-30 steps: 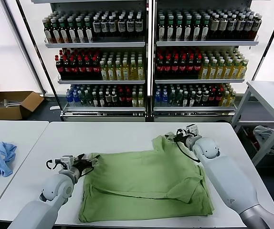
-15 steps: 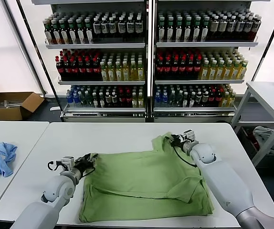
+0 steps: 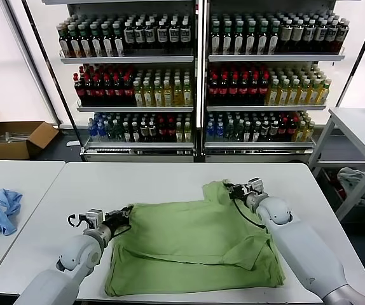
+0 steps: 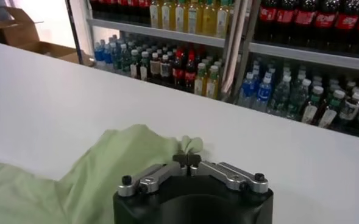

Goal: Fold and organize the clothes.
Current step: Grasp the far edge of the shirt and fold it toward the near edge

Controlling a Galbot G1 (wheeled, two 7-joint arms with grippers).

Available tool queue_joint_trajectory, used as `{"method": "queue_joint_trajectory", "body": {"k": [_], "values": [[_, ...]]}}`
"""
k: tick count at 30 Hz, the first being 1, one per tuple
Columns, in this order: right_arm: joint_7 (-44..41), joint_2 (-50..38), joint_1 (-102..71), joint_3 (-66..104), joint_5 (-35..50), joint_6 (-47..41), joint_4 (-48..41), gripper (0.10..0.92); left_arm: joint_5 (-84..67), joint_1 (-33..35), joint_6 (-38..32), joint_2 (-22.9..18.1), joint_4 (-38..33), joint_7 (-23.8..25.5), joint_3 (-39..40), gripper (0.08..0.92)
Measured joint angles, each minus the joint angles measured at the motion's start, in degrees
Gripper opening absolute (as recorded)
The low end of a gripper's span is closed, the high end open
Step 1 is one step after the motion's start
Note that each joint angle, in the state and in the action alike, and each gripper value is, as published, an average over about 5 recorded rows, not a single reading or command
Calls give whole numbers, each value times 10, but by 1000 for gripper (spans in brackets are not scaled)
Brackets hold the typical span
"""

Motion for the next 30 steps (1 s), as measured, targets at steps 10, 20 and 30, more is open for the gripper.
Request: {"method": "queue_joint_trajectory", "body": {"k": [10,20,30], "values": [[18,-45,-40,34,40,7,103,106,3,6,-37,19,-35,-13,-14,84],[21,-103,-149,85,42,20,249,106,24,68,-55,51,-114,-43,-39,84],[19,-151,-300,142,8,43,391,106,84,200,-74,79,-217,-82,-57,83]]}}
